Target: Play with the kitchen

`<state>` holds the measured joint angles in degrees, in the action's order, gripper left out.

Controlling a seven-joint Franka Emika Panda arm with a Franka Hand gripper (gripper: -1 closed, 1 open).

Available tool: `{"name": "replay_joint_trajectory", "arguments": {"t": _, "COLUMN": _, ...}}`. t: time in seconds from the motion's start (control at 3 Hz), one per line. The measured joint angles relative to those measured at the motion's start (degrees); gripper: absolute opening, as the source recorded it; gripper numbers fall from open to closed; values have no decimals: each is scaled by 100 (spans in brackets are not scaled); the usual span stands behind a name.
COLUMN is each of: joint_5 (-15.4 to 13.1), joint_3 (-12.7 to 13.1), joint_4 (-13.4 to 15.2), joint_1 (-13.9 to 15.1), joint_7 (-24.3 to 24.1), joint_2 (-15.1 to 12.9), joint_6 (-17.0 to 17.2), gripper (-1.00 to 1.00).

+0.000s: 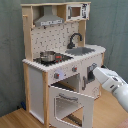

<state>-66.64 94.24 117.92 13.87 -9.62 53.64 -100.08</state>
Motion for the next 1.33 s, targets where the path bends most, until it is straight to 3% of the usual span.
{"name": "replay_joint_trajectory", "arguments": {"t": 0.67, "joint_5": -144, "joint_3": 113, "joint_4": 7, "joint_1": -38, "joint_7": 1031, "joint_2": 559, "joint_6": -62, "gripper": 100}}
{"name": "replay_joint_trajectory", "arguments": {"t": 1.33, "joint_5": 117, "joint_3": -56, "joint_4": 974, "joint_1": -469, "joint_7": 1118, "joint_2": 280, "joint_6": -274, "gripper": 100}}
